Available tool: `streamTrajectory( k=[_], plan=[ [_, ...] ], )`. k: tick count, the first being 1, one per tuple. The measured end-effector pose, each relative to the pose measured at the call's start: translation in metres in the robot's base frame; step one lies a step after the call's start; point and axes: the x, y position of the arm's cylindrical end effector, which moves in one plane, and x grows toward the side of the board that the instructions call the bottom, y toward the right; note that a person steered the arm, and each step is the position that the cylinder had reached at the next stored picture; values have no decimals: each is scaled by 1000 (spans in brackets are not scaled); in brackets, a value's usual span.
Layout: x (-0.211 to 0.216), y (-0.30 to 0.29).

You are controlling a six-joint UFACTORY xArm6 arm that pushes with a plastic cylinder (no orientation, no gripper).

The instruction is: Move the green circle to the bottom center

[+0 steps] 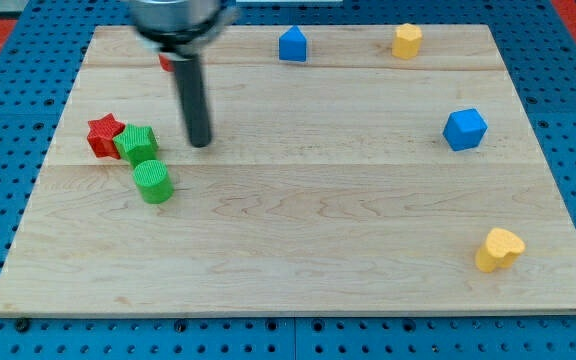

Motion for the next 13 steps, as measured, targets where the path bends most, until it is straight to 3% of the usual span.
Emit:
streamTrajectory(
  k=[1, 2, 3, 4, 5, 7, 9, 13],
  plan=[
    [60, -17],
    [80, -23],
    [72, -78],
    [116, -80],
    [130, -9],
    [89, 5],
    [129, 94],
    [128, 99]
  ],
)
